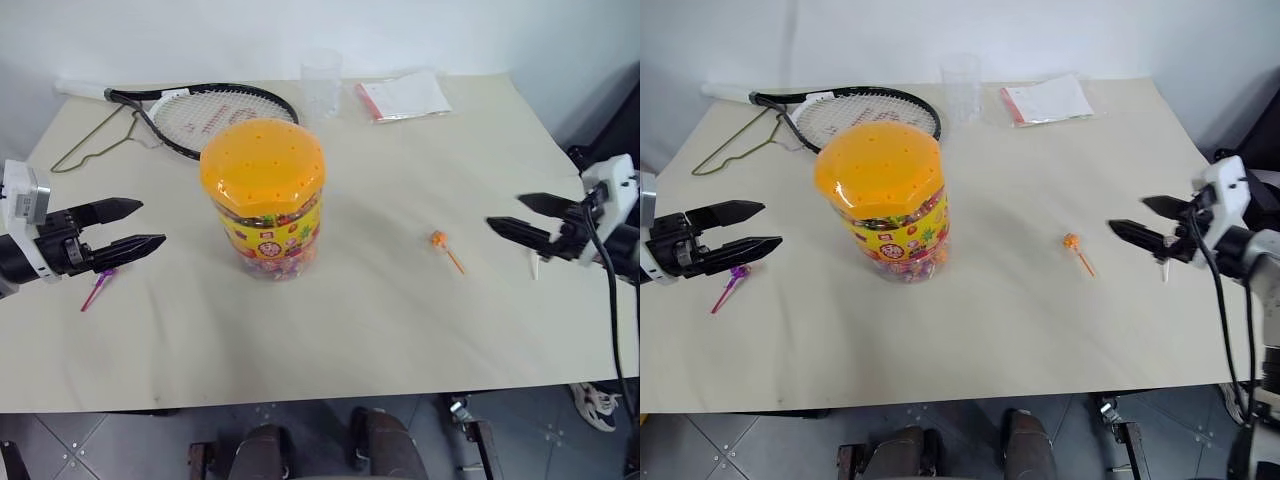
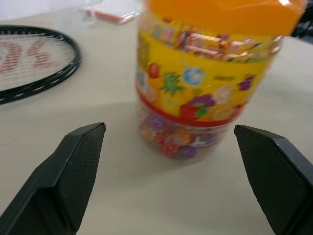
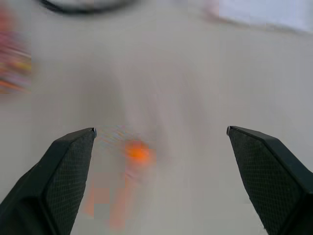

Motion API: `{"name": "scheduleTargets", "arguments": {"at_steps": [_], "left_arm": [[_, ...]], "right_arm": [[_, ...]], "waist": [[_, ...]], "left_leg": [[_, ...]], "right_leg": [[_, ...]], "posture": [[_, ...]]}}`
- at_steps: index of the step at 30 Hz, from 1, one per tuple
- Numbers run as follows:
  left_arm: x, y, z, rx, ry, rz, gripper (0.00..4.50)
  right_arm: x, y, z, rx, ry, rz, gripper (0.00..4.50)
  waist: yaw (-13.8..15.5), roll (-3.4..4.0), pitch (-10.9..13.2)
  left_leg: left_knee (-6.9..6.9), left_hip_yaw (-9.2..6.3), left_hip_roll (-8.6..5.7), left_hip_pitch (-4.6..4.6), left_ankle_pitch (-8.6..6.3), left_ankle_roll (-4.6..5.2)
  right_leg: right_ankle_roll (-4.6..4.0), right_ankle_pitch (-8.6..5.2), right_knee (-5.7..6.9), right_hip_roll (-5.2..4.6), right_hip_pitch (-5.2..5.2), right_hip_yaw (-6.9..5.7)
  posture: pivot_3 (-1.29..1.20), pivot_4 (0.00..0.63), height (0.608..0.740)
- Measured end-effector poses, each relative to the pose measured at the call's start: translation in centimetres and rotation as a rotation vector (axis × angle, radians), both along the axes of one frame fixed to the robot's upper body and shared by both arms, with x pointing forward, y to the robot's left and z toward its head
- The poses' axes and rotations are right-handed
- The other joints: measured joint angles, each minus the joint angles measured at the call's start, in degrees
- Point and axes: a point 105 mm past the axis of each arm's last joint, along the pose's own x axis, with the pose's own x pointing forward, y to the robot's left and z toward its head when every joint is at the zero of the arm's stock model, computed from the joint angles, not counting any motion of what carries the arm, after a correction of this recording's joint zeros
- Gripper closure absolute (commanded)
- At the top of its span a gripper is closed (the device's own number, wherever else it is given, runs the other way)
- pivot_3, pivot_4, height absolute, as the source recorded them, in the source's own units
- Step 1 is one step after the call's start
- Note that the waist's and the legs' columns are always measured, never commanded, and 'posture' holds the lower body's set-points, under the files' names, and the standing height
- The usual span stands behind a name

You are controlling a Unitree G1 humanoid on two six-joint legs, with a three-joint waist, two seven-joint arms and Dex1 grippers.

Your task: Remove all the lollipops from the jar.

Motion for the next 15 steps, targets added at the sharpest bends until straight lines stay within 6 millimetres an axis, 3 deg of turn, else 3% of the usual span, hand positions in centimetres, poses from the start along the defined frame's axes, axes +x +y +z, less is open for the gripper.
{"name": "scheduleTargets", "arguments": {"at_steps": [3,6,10,15], "left_arm": [[-0.3,1.0,-1.0,0.002,0.018,0.041,0.0],[-0.9,2.0,-1.8,0.002,0.028,0.075,0.0],[-1.8,3.5,-2.2,-0.011,0.028,0.127,0.0],[-3.0,4.8,-3.0,-0.015,0.054,0.169,0.0]], "right_arm": [[-0.4,3.3,-1.1,-0.057,-0.012,0.179,0.02],[-0.1,4.7,-2.8,-0.089,0.006,0.254,0.02],[0.5,4.4,-3.8,-0.12,-0.02,0.255,0.02],[-0.2,3.8,-5.5,-0.171,0.019,0.272,0.02]], "waist": [[0.1,0.0,0.0],[0.13,-0.02,0.0],[0.44,-0.02,0.0],[0.2,-0.02,0.0]], "left_leg": [[0.0,0.01,-0.01,-0.01,0.0,0.01],[0.0,0.02,-0.01,-0.02,-0.01,0.02],[0.02,-0.01,-0.03,-0.02,-0.01,0.02],[0.02,-0.01,-0.02,-0.02,-0.01,0.02]], "right_leg": [[0.0,0.0,-0.03,-0.01,0.0,0.0],[0.0,0.0,-0.03,-0.02,0.0,0.0],[0.0,0.0,-0.01,-0.06,0.0,-0.04],[0.0,0.0,0.0,-0.06,0.0,-0.04]], "posture": [[0.0,0.15,0.74],[0.0,0.15,0.74],[0.0,0.15,0.74],[0.0,0.15,0.74]]}}
